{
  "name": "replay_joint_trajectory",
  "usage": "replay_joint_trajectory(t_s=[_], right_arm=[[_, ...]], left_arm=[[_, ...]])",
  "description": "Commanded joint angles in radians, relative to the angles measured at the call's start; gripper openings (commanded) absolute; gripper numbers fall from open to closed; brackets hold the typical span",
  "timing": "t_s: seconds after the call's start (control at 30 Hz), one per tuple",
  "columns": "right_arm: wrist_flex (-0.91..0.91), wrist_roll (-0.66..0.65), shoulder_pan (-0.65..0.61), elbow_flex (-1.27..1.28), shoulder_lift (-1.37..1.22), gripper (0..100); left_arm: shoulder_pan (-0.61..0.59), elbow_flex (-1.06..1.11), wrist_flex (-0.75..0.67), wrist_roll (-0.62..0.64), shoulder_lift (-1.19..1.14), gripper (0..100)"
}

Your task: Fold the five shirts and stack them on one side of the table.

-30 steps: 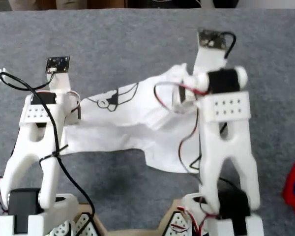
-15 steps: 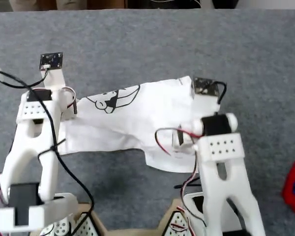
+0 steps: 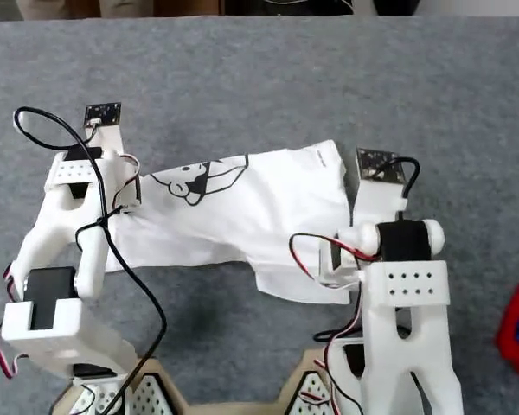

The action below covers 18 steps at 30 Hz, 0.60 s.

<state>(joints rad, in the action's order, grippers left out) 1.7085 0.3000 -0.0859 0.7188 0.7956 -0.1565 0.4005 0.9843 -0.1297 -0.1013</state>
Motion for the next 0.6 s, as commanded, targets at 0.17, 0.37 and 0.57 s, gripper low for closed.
replay_joint_trajectory(t_s=[0.17, 0.37, 0.57], right_arm=[[-0.072, -0.014, 0.022, 0.073, 0.027, 0.5], [-0.072, -0.015, 0.019, 0.071, 0.022, 0.9], [-0.071, -0.095, 0.024, 0.067, 0.027, 0.9]], left_arm=[[-0.003, -0.046, -0.012, 0.003, -0.002, 2], [-0.003, -0.046, 0.002, 0.005, -0.002, 2], [0.012, -0.052, 0.118, 0.003, 0.005, 2]])
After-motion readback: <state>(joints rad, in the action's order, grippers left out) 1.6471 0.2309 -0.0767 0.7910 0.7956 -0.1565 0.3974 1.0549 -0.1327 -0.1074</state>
